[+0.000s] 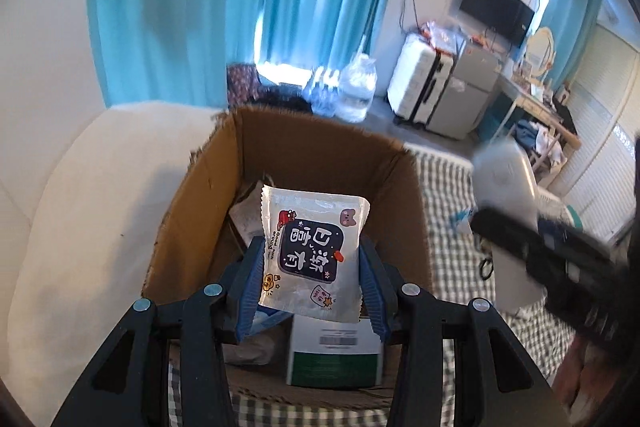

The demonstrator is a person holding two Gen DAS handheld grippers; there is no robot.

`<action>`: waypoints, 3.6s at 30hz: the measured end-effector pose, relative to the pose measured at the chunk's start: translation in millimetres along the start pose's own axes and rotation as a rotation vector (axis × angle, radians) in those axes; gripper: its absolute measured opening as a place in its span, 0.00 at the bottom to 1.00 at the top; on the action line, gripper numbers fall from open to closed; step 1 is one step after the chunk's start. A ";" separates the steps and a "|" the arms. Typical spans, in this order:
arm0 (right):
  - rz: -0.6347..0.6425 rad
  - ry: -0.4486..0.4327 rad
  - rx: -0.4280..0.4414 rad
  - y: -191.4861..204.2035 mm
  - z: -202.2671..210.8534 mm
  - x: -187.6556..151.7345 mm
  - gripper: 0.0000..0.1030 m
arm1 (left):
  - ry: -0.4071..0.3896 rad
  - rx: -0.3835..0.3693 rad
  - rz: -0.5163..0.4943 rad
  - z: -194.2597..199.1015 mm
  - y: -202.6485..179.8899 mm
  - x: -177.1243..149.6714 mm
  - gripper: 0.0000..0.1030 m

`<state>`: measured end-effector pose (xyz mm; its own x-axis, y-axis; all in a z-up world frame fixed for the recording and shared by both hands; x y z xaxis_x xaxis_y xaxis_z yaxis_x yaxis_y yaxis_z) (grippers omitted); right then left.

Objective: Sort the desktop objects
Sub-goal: 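Carry the container and snack packet over the cardboard box, then open both tools to drop the container and snack packet into the box, then grasp the green foil packet with the right tool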

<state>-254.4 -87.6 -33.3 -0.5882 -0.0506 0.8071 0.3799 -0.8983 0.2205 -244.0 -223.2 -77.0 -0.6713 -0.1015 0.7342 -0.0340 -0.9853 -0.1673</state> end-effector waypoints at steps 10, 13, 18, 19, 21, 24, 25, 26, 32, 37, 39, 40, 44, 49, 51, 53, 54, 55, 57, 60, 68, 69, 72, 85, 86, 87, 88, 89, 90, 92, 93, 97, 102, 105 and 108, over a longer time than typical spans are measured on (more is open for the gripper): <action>-0.038 0.079 0.027 -3.4 -88.5 -1.7 0.43 | 0.121 0.047 -0.008 -69.5 31.6 -33.5 0.55; -0.035 0.052 0.012 -5.3 -96.6 4.4 0.85 | 0.122 0.056 0.012 -79.6 35.0 -38.6 0.81; -0.018 -0.041 -0.032 -10.3 -87.2 25.1 0.89 | 0.137 0.090 0.047 -79.8 38.1 -35.4 0.96; -0.026 -0.053 -0.028 -10.6 -83.2 28.4 0.89 | 0.137 0.105 0.043 -79.5 37.8 -34.7 0.96; -0.045 -0.073 -0.014 -9.1 -73.8 34.3 0.89 | 0.137 0.125 0.038 -76.1 34.3 -36.9 0.97; -0.042 -0.103 -0.030 -11.1 -53.9 40.8 0.89 | 0.145 0.132 0.046 -69.7 28.6 -39.0 0.97; -0.036 -0.114 -0.040 -12.5 -45.1 43.0 0.89 | 0.145 0.131 0.048 -65.9 25.7 -39.0 0.97; -0.035 -0.123 -0.049 -14.7 -36.5 44.4 0.89 | 0.137 0.133 0.047 -59.8 20.8 -37.7 0.97; -0.057 -0.199 -0.091 -32.4 25.5 56.5 0.89 | 0.057 0.113 0.028 -24.1 -16.9 -14.8 0.97; -0.057 -0.266 -0.144 -51.6 88.8 60.4 0.91 | -0.024 0.072 -0.016 12.3 -67.3 -2.1 1.00; -0.053 -0.291 -0.171 -60.1 112.5 58.4 0.91 | -0.048 0.055 -0.032 23.2 -90.4 0.9 1.00; -0.053 -0.303 -0.187 -65.6 124.4 57.1 0.91 | -0.057 0.046 -0.038 28.2 -100.9 0.9 1.00; -0.070 -0.327 -0.236 -91.9 165.1 43.9 0.93 | -0.096 0.014 -0.064 43.9 -144.5 -3.9 1.00; -0.094 -0.323 -0.336 -141.5 199.7 15.0 1.00 | -0.116 -0.011 -0.082 42.8 -191.1 -20.2 1.00; -0.111 -0.303 -0.380 -170.1 207.6 -4.2 1.00 | -0.097 -0.026 -0.090 34.4 -207.5 -29.3 1.00; -0.144 -0.292 -0.403 -197.1 212.4 -21.1 1.00 | -0.074 -0.033 -0.107 24.2 -222.9 -37.9 1.00; -0.166 -0.288 -0.441 -214.7 213.8 -32.4 1.00 | -0.066 -0.029 -0.119 18.2 -229.6 -41.6 1.00; -0.181 -0.283 -0.462 -227.6 215.1 -40.6 1.00 | -0.058 -0.027 -0.134 12.5 -236.0 -44.4 1.00; -0.234 -0.259 -0.497 -260.7 211.6 -62.7 1.00 | -0.039 -0.033 -0.170 -3.2 -251.2 -52.9 1.00; -0.292 -0.228 -0.525 -296.7 205.6 -84.9 1.00 | -0.006 -0.044 -0.213 -27.1 -270.7 -65.9 1.00; -0.361 -0.128 -0.522 -365.3 168.4 -133.2 1.00 | 0.088 -0.084 -0.322 -98.5 -317.7 -105.1 1.00; -0.364 -0.108 -0.517 -373.6 159.3 -137.2 1.00 | 0.097 -0.091 -0.335 -107.7 -323.6 -109.1 1.00; -0.377 -0.069 -0.504 -392.1 138.9 -145.0 1.00 | 0.113 -0.098 -0.373 -135.7 -341.3 -115.0 1.00; -0.387 0.022 -0.476 -440.2 70.3 -148.8 0.95 | 0.158 -0.146 -0.358 -221.7 -366.1 -124.2 1.00; -0.379 0.028 -0.472 -441.0 65.1 -148.5 0.95 | 0.147 -0.149 -0.354 -222.4 -364.5 -124.4 1.00; -0.368 0.040 -0.470 -441.5 58.6 -149.5 0.95 | 0.147 -0.159 -0.349 -223.3 -363.1 -125.4 1.00; -0.363 0.051 -0.471 -442.1 53.2 -150.7 0.90 | 0.153 -0.165 -0.345 -224.1 -361.6 -126.4 1.00; -0.356 0.069 -0.466 -441.7 46.4 -153.1 0.84 | 0.160 -0.175 -0.338 -224.8 -360.6 -127.8 1.00; -0.353 0.083 -0.458 -441.2 40.9 -155.6 0.69 | 0.164 -0.190 -0.335 -224.4 -361.1 -129.1 1.00; -0.335 0.102 -0.466 -440.2 34.5 -158.7 0.49 | 0.152 -0.223 -0.339 -220.5 -364.0 -128.7 1.00; -0.325 0.093 -0.476 -440.2 36.4 -157.9 0.46 | 0.145 -0.253 -0.343 -218.1 -368.3 -129.2 1.00; -0.388 0.069 -0.487 -451.3 54.8 -161.3 0.43 | 0.150 -0.305 -0.367 -218.6 -384.9 -133.8 1.00; -0.467 0.036 -0.487 -466.8 81.4 -166.3 0.43 | 0.172 -0.320 -0.385 -241.1 -400.7 -134.4 1.00; -0.487 0.027 -0.486 -471.7 90.5 -168.5 0.43 | 0.192 -0.313 -0.376 -255.4 -401.4 -129.8 1.00; -0.497 0.028 -0.473 -471.3 90.0 -170.2 0.43 | 0.218 -0.333 -0.350 -266.5 -404.3 -124.7 1.00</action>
<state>-269.1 383.7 -225.4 -0.6325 0.4115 0.6562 -0.2889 -0.9114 0.2930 -343.8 224.5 -276.3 -0.7149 0.2911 0.6358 -0.4927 -0.8549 -0.1626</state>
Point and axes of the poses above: each gripper's, at about its wrist camera, not at the fingertips, and z roughly against the way its jaws point, y to its left, x to its top, the point moved 9 cm from there along -z, roughly the way its jaws point, and after that the axes turned 7 degrees about -y, right-handed, at the moved point
